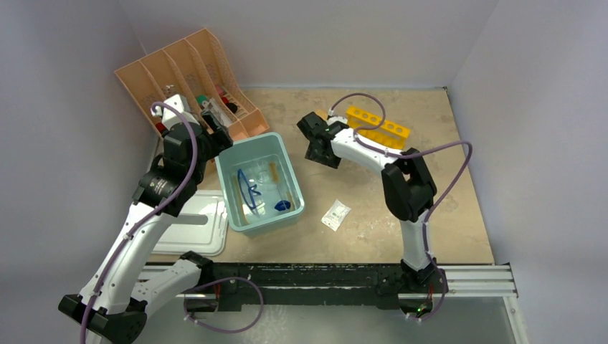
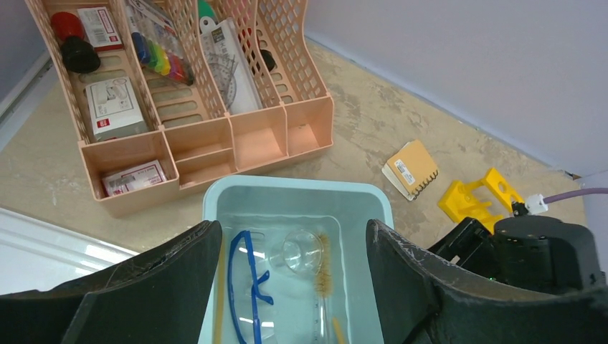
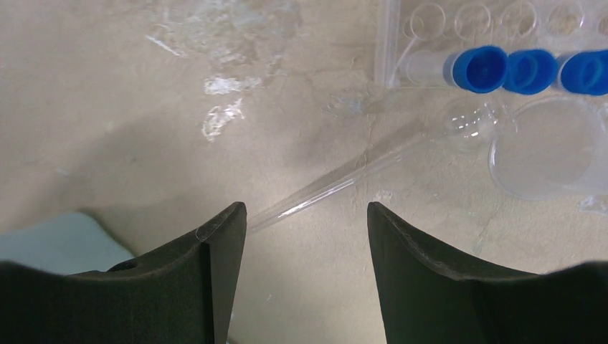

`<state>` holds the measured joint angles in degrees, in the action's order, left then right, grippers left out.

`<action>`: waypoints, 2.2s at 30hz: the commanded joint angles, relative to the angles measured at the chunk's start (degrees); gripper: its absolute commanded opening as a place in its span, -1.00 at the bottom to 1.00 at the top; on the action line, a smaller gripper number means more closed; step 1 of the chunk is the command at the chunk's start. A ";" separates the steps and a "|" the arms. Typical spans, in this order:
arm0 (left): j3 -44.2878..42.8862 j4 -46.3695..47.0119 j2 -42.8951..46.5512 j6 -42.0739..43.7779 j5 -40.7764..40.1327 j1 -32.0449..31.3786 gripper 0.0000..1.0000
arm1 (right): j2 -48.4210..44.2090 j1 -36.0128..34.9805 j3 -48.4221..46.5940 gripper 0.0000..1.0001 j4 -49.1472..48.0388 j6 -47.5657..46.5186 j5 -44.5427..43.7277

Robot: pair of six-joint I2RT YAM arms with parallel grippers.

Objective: Organize the chemistry lab equipment

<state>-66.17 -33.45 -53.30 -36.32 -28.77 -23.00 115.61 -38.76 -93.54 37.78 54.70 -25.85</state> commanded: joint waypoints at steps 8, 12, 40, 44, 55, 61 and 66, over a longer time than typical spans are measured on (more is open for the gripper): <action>-1.39 1.52 0.59 -0.16 -1.68 0.24 0.46 | 4.46 1.30 -2.09 0.28 3.64 12.62 -5.33; -1.80 1.05 0.41 -0.20 -1.89 0.24 0.46 | 6.02 1.42 -2.16 0.23 3.50 13.56 -5.32; -1.82 -0.99 1.77 0.50 -3.29 0.24 0.45 | 6.09 3.33 4.02 -0.52 7.34 28.51 -1.56; -1.96 -1.07 1.82 0.59 -3.32 0.24 0.45 | 5.88 3.42 4.02 -0.70 7.74 28.92 -0.96; -3.10 -0.74 1.60 1.80 -3.26 0.24 0.45 | -2.30 3.59 8.31 -0.91 7.27 31.51 1.62; -2.86 -0.39 1.88 1.87 -3.04 0.24 0.45 | -7.75 3.52 9.73 -1.00 3.89 25.90 0.35; -2.43 0.38 1.84 2.04 -3.06 0.24 0.45 | -14.29 3.51 13.15 -1.00 -2.31 17.86 0.34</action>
<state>-66.96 -35.64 -52.25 -35.70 -31.33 -23.00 107.39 -35.55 -82.15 39.99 79.18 -23.51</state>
